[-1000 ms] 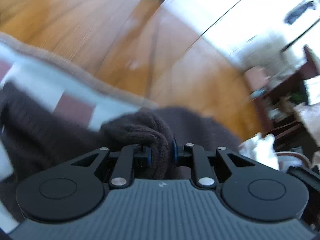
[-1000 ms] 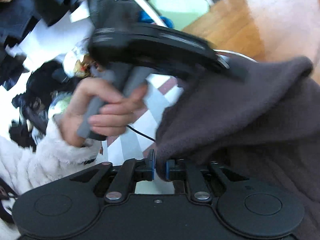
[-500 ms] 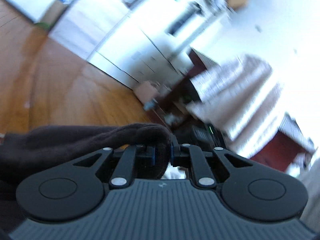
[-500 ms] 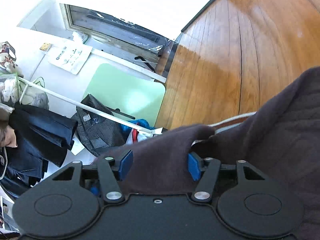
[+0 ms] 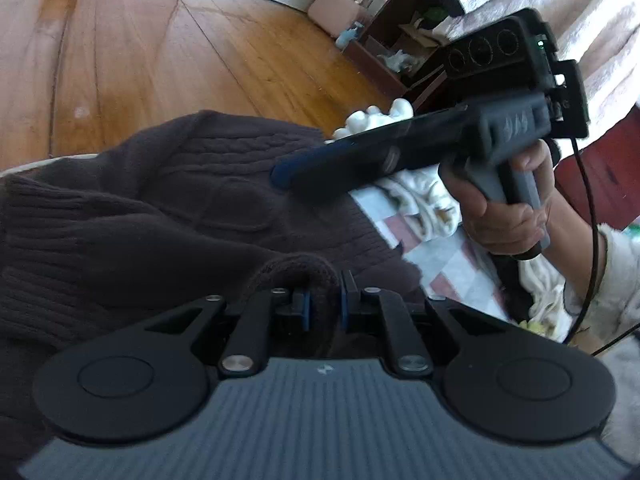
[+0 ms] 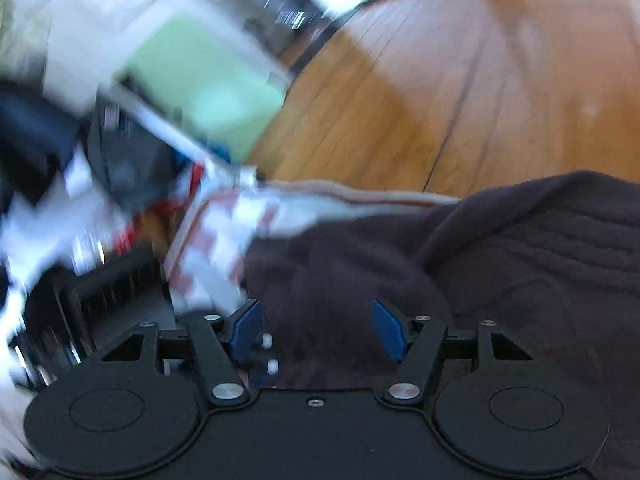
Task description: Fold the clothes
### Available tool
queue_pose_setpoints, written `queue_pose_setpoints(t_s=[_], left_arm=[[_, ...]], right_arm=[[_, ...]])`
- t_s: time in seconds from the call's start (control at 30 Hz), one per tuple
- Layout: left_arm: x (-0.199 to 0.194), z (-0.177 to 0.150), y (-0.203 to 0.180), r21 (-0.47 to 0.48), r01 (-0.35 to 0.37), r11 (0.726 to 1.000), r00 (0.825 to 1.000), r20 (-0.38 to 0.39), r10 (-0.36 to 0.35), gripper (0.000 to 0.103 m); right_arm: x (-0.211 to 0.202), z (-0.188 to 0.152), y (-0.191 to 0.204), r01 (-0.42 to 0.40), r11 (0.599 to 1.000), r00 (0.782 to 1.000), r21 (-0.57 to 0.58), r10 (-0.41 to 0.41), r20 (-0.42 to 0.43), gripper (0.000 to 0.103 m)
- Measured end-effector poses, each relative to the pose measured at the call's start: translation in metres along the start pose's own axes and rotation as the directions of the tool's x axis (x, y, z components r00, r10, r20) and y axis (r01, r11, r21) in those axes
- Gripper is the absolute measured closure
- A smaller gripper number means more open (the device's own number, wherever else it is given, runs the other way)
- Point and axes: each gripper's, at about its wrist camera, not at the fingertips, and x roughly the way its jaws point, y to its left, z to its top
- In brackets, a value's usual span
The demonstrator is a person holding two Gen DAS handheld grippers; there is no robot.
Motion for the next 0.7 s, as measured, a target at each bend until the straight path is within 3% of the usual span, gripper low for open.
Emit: queue_pose_setpoints(t_s=[0.07, 0.17, 0.27, 0.37, 0.4, 0.43, 0.47, 0.5, 0.53, 0.6, 0.67, 0.7], left_arm=[[-0.007, 0.0, -0.005, 0.021, -0.009, 1.0, 1.0, 0.009, 0.009, 0.091], [-0.014, 0.005, -0.02, 0.069, -0.025, 0.997, 0.999, 0.025, 0.023, 0.091], [-0.018, 0.005, -0.028, 0.086, -0.038, 0.996, 0.999, 0.031, 0.036, 0.089], [-0.014, -0.001, -0.027, -0.001, -0.066, 0.998, 0.998, 0.008, 0.066, 0.082], [-0.011, -0.003, -0.026, -0.052, -0.083, 0.995, 0.997, -0.004, 0.083, 0.071], [-0.008, -0.005, -0.024, -0.099, -0.101, 0.99, 0.995, -0.018, 0.1, 0.068], [-0.002, -0.007, -0.021, -0.134, -0.118, 0.984, 0.993, -0.039, 0.114, 0.068], [0.003, -0.009, -0.018, -0.164, -0.14, 0.976, 0.99, -0.059, 0.132, 0.067], [0.001, -0.01, -0.016, -0.178, -0.178, 0.968, 0.983, -0.07, 0.168, 0.062], [-0.004, -0.01, -0.013, -0.203, -0.255, 0.945, 0.966, -0.088, 0.242, 0.057], [-0.024, -0.009, -0.009, -0.231, -0.327, 0.916, 0.944, -0.041, 0.327, 0.039], [-0.035, -0.009, -0.006, -0.254, -0.367, 0.895, 0.927, -0.02, 0.375, 0.02]], right_arm=[[0.017, 0.004, -0.003, 0.003, 1.0, 0.999, -0.007, -0.003, -0.043, 0.035], [0.04, 0.005, -0.025, -0.038, 0.994, 0.994, 0.101, 0.048, -0.101, 0.035], [0.058, 0.003, -0.039, 0.048, 0.991, 0.992, 0.125, -0.032, -0.125, 0.035], [0.081, -0.007, -0.034, 0.124, 0.992, 0.981, 0.019, -0.12, -0.151, 0.034], [0.092, -0.014, -0.032, 0.168, 0.984, 0.968, -0.06, -0.176, -0.178, 0.039], [0.104, -0.021, -0.029, 0.21, 0.967, 0.951, -0.143, -0.236, -0.2, 0.065], [0.111, -0.03, -0.027, 0.245, 0.939, 0.937, -0.242, -0.294, -0.19, 0.077], [0.106, -0.031, -0.028, 0.256, 0.932, 0.94, -0.258, -0.302, -0.159, 0.092], [0.099, -0.031, -0.028, 0.263, 0.929, 0.945, -0.262, -0.303, -0.126, 0.093], [0.062, -0.021, -0.031, 0.311, 0.939, 0.95, -0.15, -0.314, 0.005, 0.093], [0.011, -0.013, -0.032, 0.356, 0.932, 0.922, -0.067, -0.34, 0.184, 0.093], [-0.014, -0.01, -0.034, 0.383, 0.924, 0.894, -0.017, -0.366, 0.261, 0.093]])
